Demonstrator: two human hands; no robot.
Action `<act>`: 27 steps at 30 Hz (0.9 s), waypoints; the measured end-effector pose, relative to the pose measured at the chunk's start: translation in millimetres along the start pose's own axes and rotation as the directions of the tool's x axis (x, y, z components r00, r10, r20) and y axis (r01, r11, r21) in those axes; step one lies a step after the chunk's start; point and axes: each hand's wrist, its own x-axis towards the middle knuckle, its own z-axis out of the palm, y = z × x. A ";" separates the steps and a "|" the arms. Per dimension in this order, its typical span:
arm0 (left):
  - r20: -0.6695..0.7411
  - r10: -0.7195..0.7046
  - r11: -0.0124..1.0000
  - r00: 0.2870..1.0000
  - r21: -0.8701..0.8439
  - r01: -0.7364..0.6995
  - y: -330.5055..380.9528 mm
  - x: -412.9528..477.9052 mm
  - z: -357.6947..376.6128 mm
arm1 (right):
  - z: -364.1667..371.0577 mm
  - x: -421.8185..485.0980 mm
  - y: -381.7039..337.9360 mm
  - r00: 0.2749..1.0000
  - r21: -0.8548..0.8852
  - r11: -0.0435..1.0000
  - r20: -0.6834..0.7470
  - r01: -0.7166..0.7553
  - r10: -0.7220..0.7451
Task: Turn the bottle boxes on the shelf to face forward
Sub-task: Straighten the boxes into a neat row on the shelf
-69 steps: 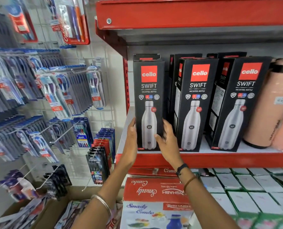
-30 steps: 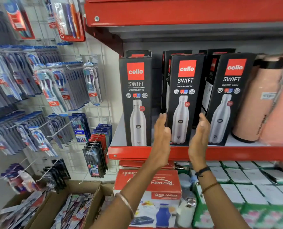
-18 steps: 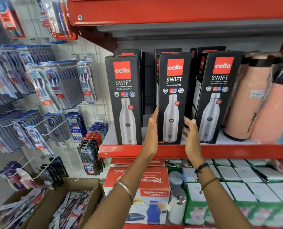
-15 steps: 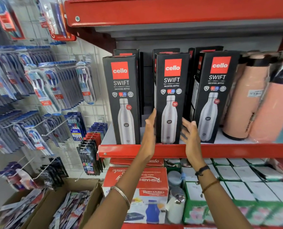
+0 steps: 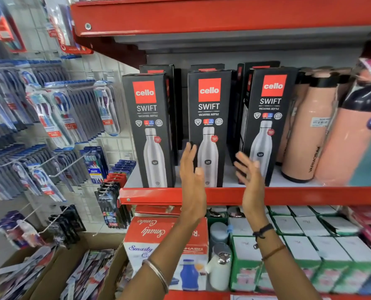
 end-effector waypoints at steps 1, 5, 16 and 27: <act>0.004 0.066 0.997 0.998 -0.028 -0.066 4.6 -2.6 8.2 | -6.1 1.1 -2.2 0.997 0.020 0.998 -0.058 0.057 -0.055; 0.254 0.117 0.990 0.960 -0.105 -0.093 19.0 -5.3 48.4 | -37.9 17.4 -7.6 0.952 0.072 0.975 -0.243 0.209 -0.186; 0.255 -0.267 0.961 0.929 0.001 0.276 -6.9 25.0 116.4 | -90.8 59.7 10.6 0.989 -0.003 0.991 -0.068 -0.132 0.132; 0.291 -0.241 0.966 0.926 -0.023 0.259 -1.8 4.6 114.7 | -114.3 55.7 0.5 0.982 -0.007 0.983 0.031 -0.184 0.184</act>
